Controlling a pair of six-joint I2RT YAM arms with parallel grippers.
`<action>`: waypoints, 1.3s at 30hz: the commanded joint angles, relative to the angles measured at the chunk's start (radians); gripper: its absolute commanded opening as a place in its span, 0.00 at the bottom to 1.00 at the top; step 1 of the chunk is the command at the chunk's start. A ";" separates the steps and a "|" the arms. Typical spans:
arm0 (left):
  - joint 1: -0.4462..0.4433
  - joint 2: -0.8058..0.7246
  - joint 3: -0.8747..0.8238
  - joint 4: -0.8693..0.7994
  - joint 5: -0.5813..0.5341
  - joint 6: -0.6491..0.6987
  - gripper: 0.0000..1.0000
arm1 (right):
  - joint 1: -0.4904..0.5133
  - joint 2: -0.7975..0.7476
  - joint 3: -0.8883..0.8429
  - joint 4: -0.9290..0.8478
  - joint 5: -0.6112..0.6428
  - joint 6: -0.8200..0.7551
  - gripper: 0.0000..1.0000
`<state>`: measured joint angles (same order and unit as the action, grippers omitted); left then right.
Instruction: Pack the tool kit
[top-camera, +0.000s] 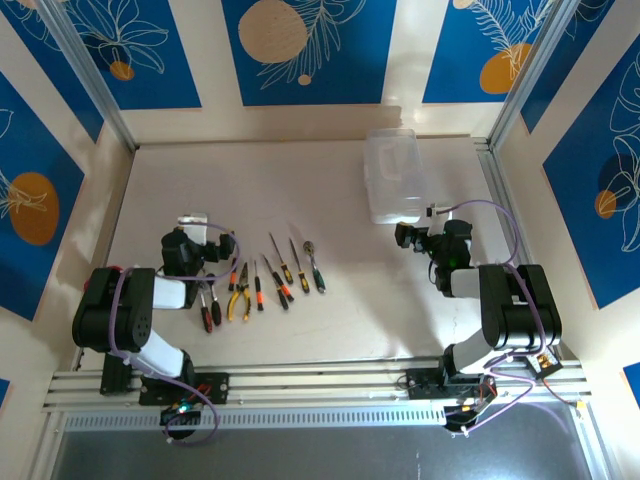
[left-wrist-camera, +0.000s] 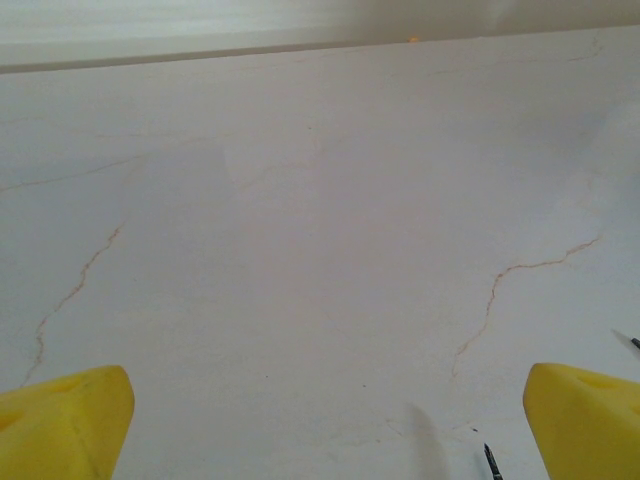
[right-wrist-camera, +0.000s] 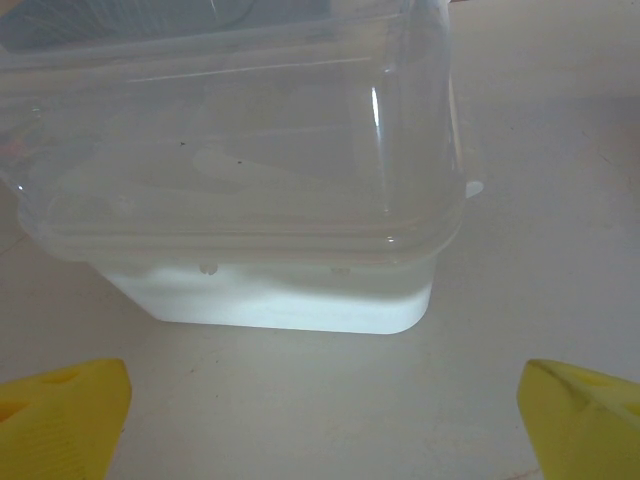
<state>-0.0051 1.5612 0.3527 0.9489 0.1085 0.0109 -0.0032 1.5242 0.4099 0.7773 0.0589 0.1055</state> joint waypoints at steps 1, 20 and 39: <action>0.000 0.003 0.018 -0.002 0.027 0.023 1.00 | -0.003 -0.001 0.013 0.018 -0.011 -0.007 0.99; -0.018 -0.305 0.336 -0.800 -0.143 -0.086 1.00 | 0.048 -0.167 0.375 -0.738 0.073 0.064 0.99; -0.084 -0.157 0.788 -1.509 -0.169 -0.107 1.00 | 0.001 0.598 1.576 -1.502 -0.076 -0.090 0.99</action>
<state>-0.0814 1.4094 1.1435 -0.5068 -0.0719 -0.0971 -0.0116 2.0865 1.9083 -0.5701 0.0101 0.0593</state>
